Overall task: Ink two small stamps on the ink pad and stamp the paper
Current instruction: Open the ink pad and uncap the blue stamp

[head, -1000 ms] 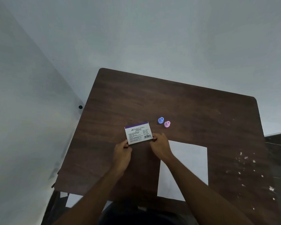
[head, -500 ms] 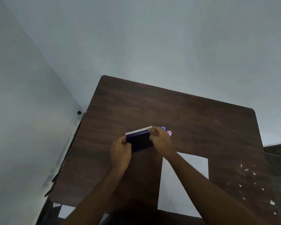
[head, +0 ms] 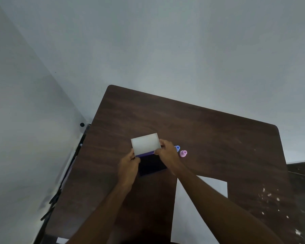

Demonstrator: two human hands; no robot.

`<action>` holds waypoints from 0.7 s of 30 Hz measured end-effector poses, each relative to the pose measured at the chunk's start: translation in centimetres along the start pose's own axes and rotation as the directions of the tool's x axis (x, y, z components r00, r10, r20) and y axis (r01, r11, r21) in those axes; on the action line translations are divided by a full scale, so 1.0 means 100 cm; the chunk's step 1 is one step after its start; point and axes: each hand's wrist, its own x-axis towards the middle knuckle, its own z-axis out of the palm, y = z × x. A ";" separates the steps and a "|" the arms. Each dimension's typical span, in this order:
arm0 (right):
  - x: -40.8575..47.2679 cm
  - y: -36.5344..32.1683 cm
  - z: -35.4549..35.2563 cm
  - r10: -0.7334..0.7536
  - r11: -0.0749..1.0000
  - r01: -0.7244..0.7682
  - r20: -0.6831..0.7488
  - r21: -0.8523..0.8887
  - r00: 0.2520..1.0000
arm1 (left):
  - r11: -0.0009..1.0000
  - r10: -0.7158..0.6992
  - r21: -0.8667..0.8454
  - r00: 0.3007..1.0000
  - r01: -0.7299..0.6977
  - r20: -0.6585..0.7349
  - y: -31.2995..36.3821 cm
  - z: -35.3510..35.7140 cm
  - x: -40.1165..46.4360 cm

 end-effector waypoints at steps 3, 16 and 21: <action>-0.001 -0.001 0.002 -0.043 0.992 0.038 -0.037 -0.121 0.998 | 0.996 0.032 0.080 0.999 -0.033 0.008 -0.004 0.004 0.002; -0.002 0.012 -0.054 -0.368 0.683 0.048 -0.286 -0.729 0.885 | 0.986 0.115 0.139 0.982 -0.094 -0.150 0.006 0.015 -0.005; 0.004 0.020 -0.052 -0.309 0.681 0.044 -0.232 -0.731 0.922 | 0.992 0.114 0.070 0.979 -0.103 -0.169 0.010 0.022 -0.009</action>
